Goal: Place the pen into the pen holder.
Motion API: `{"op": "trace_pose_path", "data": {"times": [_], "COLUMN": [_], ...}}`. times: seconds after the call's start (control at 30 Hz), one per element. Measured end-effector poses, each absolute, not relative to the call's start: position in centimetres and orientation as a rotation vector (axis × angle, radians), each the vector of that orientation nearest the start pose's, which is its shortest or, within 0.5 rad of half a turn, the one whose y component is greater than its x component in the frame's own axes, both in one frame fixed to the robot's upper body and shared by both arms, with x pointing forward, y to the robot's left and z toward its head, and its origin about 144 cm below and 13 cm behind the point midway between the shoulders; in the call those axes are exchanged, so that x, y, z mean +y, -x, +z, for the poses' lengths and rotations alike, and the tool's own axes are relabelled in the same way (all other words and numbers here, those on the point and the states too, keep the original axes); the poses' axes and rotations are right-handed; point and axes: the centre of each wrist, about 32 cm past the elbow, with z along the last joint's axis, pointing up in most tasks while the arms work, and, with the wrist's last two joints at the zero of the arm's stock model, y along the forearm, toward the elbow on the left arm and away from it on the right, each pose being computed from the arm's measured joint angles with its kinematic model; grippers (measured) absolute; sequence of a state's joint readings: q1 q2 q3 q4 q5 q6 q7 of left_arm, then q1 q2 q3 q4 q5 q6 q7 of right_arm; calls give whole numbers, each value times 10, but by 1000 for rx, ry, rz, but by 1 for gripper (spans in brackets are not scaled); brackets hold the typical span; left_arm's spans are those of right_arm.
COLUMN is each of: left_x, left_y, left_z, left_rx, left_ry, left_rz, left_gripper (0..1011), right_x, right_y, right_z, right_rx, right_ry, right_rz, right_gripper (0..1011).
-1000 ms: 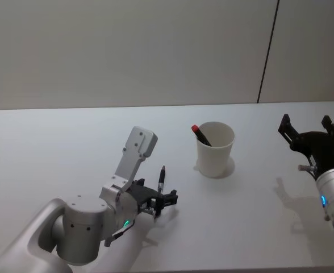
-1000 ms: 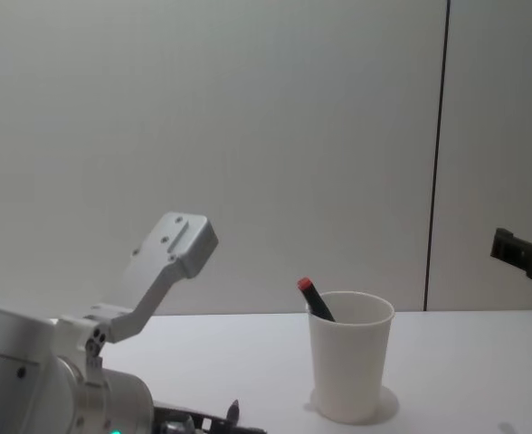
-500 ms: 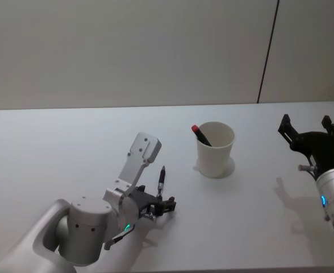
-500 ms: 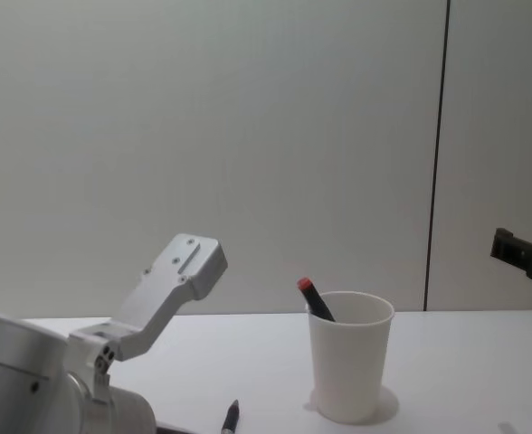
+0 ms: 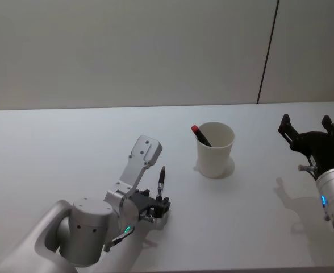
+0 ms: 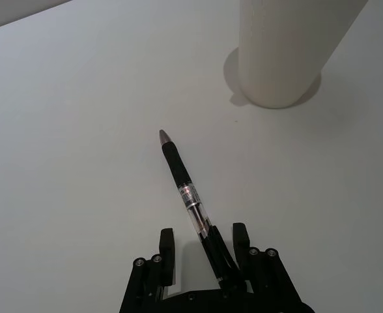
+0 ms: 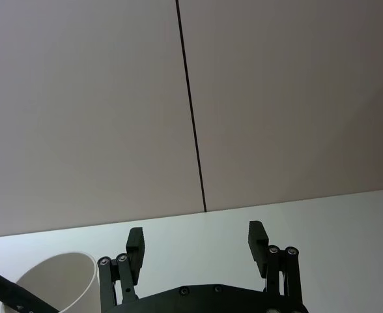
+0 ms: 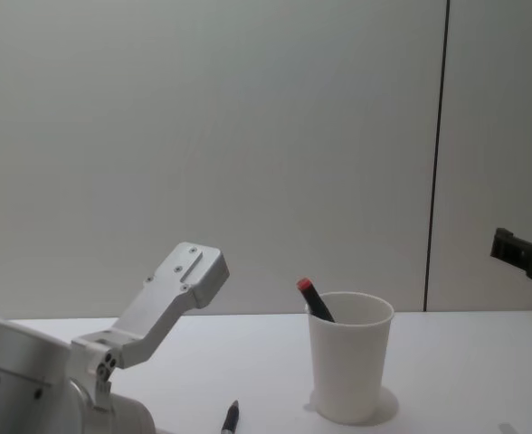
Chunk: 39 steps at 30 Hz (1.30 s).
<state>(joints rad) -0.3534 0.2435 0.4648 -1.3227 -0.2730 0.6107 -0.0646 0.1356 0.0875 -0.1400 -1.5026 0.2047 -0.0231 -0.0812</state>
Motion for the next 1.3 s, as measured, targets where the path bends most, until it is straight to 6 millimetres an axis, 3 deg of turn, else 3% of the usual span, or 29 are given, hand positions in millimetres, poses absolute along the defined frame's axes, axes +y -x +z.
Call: {"op": "trace_pose_path", "data": {"times": [0.77, 1.0, 1.3], "left_x": [181, 179, 176], "left_y": [-529, -528, -529], "left_z": [1159, 1160, 1161], "left_rx": [295, 283, 277], "left_ry": [-619, -628, -624], "left_rz": [1134, 1131, 1121], "left_gripper": [414, 191, 173], "right_x": [-210, -210, -210], "right_y": [-496, -496, -496], "right_z": [1165, 1165, 1165], "right_rx": [32, 32, 32], "right_ry": [-136, -135, -135], "right_rz": [-1515, -1515, -1515], "right_gripper": [1001, 1001, 1001]}}
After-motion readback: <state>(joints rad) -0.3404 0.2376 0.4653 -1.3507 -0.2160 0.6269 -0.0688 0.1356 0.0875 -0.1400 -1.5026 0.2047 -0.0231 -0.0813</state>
